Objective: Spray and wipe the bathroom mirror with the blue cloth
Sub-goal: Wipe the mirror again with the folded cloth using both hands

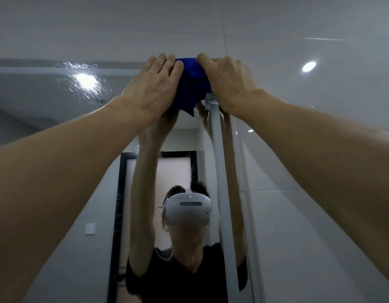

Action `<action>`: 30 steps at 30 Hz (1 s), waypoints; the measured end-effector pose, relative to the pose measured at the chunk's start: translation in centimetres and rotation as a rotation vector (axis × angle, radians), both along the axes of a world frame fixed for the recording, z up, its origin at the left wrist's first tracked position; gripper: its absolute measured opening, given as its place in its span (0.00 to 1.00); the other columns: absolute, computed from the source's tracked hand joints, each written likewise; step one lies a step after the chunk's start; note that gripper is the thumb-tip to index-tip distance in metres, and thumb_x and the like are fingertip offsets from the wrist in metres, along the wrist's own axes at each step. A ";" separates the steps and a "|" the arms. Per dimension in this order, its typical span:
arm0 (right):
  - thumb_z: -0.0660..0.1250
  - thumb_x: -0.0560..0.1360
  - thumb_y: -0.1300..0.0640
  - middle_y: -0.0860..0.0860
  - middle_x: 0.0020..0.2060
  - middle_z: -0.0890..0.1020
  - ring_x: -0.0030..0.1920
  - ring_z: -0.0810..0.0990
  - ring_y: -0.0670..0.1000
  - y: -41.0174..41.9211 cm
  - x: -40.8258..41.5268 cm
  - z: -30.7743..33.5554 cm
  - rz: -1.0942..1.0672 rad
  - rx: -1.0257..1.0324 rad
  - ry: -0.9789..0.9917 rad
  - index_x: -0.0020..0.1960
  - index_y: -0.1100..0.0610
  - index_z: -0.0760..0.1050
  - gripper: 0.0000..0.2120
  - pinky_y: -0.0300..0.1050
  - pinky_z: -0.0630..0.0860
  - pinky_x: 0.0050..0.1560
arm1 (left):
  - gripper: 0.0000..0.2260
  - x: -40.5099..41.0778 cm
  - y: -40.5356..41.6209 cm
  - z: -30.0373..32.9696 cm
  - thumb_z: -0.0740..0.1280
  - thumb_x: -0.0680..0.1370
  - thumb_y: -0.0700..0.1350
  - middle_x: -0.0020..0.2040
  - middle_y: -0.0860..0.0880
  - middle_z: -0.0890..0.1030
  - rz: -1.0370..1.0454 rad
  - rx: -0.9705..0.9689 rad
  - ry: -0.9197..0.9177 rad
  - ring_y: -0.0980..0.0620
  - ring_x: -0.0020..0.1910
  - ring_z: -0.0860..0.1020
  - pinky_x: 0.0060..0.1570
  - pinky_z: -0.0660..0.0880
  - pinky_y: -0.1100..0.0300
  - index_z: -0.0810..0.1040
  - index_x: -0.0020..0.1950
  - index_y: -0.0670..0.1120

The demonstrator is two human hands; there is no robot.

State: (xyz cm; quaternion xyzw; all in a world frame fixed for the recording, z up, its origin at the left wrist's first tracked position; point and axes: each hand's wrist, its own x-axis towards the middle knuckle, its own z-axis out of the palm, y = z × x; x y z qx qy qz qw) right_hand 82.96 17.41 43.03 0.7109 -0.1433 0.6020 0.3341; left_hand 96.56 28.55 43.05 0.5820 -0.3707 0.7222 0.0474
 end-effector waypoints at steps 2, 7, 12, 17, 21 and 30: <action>0.63 0.81 0.62 0.59 0.61 0.76 0.58 0.78 0.63 -0.2 0.7 0.4 0.040 0.005 0.013 0.76 0.55 0.59 0.26 0.57 0.77 0.57 | 0.34 0.4 0.1 0.4 0.64 0.78 0.37 0.78 0.34 0.56 -0.007 0.012 0.027 0.36 0.77 0.54 0.76 0.51 0.45 0.48 0.79 0.39; 0.57 0.83 0.59 0.61 0.78 0.58 0.78 0.56 0.61 -0.4 2.0 -0.8 0.126 0.074 0.064 0.81 0.59 0.49 0.30 0.55 0.57 0.76 | 0.30 1.7 0.8 -0.4 0.52 0.81 0.49 0.79 0.35 0.50 -0.083 0.064 0.027 0.37 0.79 0.48 0.77 0.47 0.45 0.46 0.79 0.38; 0.54 0.84 0.57 0.59 0.81 0.47 0.81 0.43 0.59 0.2 2.0 -1.4 0.123 0.138 0.139 0.82 0.58 0.43 0.31 0.56 0.44 0.79 | 0.27 2.6 1.5 -0.5 0.52 0.84 0.46 0.80 0.37 0.50 -0.105 0.059 0.024 0.39 0.79 0.47 0.77 0.45 0.48 0.46 0.80 0.40; 0.57 0.84 0.57 0.58 0.81 0.46 0.80 0.42 0.60 1.0 3.3 -1.6 0.089 0.168 0.103 0.82 0.55 0.41 0.33 0.57 0.45 0.79 | 0.30 3.1 1.9 -0.5 0.58 0.83 0.42 0.80 0.38 0.48 -0.115 0.034 0.043 0.39 0.79 0.46 0.77 0.44 0.48 0.45 0.80 0.41; 0.56 0.84 0.58 0.57 0.81 0.46 0.80 0.42 0.59 2.7 4.6 -1.4 0.088 0.178 0.104 0.82 0.54 0.41 0.32 0.58 0.46 0.79 | 0.30 4.2 3.6 -0.4 0.59 0.83 0.40 0.80 0.38 0.49 -0.109 0.025 0.047 0.39 0.79 0.47 0.76 0.46 0.48 0.46 0.80 0.41; 0.56 0.85 0.57 0.58 0.81 0.46 0.80 0.42 0.62 8.6 9.7 0.3 0.102 0.146 0.153 0.82 0.53 0.41 0.32 0.58 0.45 0.79 | 0.32 9.1 9.7 1.0 0.62 0.80 0.38 0.79 0.36 0.52 -0.035 0.006 0.072 0.36 0.78 0.51 0.76 0.52 0.45 0.48 0.79 0.39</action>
